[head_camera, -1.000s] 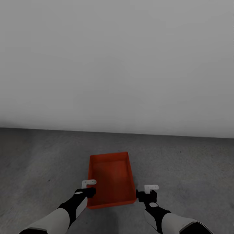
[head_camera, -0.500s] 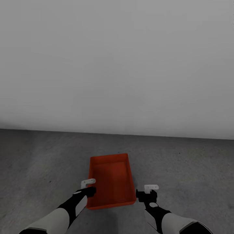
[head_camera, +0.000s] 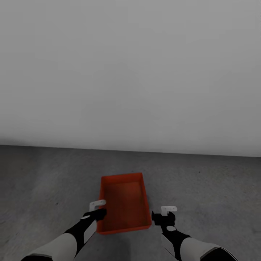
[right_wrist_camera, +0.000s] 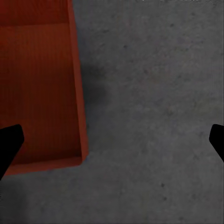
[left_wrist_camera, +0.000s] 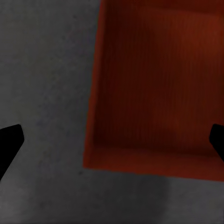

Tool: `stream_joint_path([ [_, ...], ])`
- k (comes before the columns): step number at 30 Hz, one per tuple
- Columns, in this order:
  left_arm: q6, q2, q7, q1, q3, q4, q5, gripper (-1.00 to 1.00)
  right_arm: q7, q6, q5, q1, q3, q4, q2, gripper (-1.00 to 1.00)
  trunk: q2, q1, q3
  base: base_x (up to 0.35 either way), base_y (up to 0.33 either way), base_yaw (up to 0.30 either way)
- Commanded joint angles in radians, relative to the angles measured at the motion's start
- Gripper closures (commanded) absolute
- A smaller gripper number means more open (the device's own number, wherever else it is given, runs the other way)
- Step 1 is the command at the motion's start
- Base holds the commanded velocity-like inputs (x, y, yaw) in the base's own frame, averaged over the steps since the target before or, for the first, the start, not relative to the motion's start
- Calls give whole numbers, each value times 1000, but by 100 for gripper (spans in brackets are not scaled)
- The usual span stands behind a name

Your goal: Move the two storage containers from the living room to the garage. In the garage, place one container on the floor and stack the other container on top of it (either order is fine).

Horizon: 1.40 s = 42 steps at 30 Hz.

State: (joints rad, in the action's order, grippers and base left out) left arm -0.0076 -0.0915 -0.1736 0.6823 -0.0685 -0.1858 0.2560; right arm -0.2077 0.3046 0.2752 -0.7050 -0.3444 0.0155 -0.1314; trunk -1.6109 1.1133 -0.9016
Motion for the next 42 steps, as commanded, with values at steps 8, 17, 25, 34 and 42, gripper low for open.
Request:
stream_joint_path([
  [8,-16,-1,-9,0,-12,8,0,-100,-2,4,9,-1,-8,2,0,-100,56,-31,25,0,0,0],
  [17,-17,5,-18,0,-8,3,4,-100,-2,3,9,-1,-8,2,0,-100,119,-65,53,0,0,0],
  [25,-18,5,-18,0,-5,3,9,-100,-2,2,9,-1,-8,2,0,-100,175,-96,78,0,0,0],
  [34,-18,4,-18,0,-5,3,9,-100,-2,3,9,-1,-8,2,0,-100,238,-131,106,0,0,0],
  [42,-18,4,-18,0,-5,4,9,-100,-2,3,9,-1,-8,2,0,-100,294,-161,131,0,0,0],
])
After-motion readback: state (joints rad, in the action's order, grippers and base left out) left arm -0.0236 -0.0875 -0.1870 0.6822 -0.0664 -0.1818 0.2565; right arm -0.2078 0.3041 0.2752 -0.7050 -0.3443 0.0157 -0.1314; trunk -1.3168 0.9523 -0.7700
